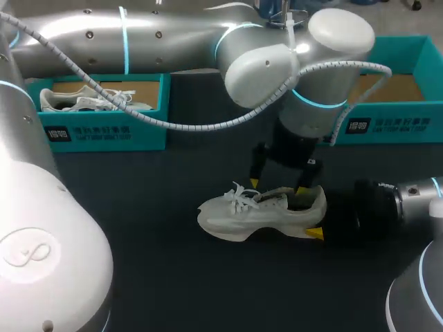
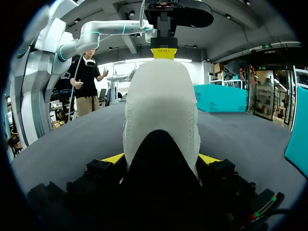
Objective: Take the shoe out of the shoebox, open the shoe tongue, remove and reinsert the insole, then place the shoe into the shoebox
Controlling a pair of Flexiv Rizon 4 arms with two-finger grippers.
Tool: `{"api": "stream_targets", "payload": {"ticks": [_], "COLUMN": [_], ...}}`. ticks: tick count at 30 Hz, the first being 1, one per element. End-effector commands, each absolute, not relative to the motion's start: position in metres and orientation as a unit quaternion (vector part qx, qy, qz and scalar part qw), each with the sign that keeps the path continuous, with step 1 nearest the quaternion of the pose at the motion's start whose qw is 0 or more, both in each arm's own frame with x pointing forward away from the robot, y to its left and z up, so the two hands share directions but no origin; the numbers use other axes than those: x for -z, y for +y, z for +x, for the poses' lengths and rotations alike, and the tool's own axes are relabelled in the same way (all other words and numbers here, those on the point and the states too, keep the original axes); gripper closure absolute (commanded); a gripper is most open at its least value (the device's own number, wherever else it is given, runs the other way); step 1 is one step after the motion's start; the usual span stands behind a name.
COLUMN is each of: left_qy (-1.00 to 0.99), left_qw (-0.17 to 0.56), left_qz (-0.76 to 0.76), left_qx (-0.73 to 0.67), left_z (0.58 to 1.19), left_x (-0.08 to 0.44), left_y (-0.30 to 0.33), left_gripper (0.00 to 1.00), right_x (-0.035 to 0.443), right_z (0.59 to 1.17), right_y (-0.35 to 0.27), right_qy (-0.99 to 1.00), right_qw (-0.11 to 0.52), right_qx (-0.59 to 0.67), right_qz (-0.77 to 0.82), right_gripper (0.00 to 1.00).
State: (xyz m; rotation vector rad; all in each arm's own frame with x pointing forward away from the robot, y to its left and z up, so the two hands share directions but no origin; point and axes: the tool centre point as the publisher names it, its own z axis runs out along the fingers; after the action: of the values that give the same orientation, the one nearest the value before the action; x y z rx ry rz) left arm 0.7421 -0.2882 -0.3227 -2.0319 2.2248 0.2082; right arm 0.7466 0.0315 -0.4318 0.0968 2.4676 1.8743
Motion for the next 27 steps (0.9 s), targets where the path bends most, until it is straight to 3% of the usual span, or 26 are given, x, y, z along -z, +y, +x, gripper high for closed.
{"api": "stream_targets", "payload": {"ticks": [1,19,20,21,27], "left_qy": [0.722,0.699,0.697,0.696,0.698], "left_qw": [0.113,0.127,0.123,0.123,0.120], "left_qz": [-0.672,-0.684,-0.686,-0.686,-0.685], "left_qx": [-0.117,-0.166,-0.171,-0.171,-0.169], "left_z": [0.739,0.733,0.733,0.734,0.734], "left_x": [0.336,0.366,0.366,0.367,0.359], "left_y": [-0.302,-0.288,-0.286,-0.284,-0.274], "left_gripper": [0.00,0.00,0.08,0.96,1.00], "right_x": [0.436,0.436,0.436,0.436,0.436], "right_z": [0.748,0.748,0.748,0.748,0.748], "right_y": [0.034,0.034,0.034,0.034,0.034], "right_qy": [0.796,0.796,0.796,0.796,0.796], "right_qw": [0.021,0.021,0.021,0.021,0.021], "right_qx": [-0.604,-0.604,-0.604,-0.604,-0.604], "right_qz": [0.031,0.031,0.031,0.031,0.031], "right_gripper": [1.00,1.00,1.00,1.00,1.00]}}
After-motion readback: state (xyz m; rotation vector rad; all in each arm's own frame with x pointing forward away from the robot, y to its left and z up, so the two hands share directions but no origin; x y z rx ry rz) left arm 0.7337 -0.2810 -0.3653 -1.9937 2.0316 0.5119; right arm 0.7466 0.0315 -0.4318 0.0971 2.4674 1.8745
